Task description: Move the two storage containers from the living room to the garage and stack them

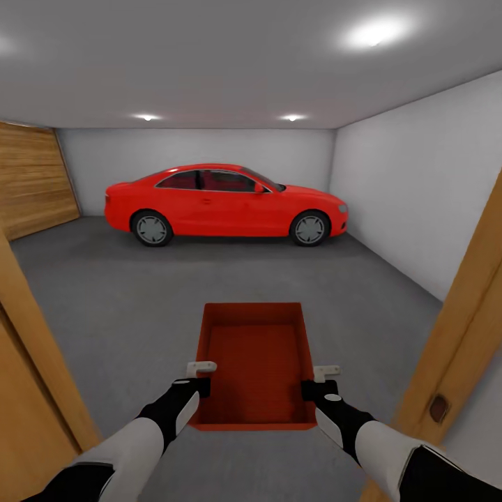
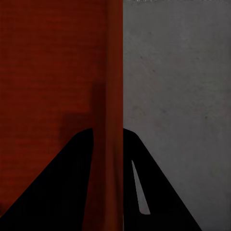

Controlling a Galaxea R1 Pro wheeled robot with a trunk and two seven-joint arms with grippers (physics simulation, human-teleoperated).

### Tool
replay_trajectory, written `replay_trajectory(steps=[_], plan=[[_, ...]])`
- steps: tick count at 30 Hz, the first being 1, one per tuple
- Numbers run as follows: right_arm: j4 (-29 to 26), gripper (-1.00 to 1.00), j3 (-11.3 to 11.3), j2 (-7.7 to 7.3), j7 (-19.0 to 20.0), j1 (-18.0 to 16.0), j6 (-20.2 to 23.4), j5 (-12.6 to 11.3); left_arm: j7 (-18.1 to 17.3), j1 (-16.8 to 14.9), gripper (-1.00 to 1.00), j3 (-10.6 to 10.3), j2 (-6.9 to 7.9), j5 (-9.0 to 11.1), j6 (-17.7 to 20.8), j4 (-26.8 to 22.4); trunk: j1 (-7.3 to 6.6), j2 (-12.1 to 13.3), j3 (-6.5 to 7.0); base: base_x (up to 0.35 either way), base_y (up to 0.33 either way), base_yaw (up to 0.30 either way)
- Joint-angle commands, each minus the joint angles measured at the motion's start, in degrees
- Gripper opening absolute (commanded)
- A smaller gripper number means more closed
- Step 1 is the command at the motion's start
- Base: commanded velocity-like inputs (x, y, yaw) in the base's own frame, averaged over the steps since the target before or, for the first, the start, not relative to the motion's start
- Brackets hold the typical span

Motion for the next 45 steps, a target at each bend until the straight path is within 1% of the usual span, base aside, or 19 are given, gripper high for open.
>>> replay_trajectory(steps=[1,45], plan=[[2.4,-1.0,-0.1,-0.29,-0.3,-0.1,-0.3,-0.8,0.4,0.0,-1.0,-0.5,2.14,-1.0,0.4,-0.2,0.06,-0.1,-0.11,0.321,0.0,0.0],[2.4,-1.0,-0.1,-0.29,-0.3,-0.1,-0.3,-0.8,0.4,0.0,-1.0,-0.5,2.12,-1.0,0.4,-0.1,0.06,-0.1,-0.11,0.321,0.0,0.0]])
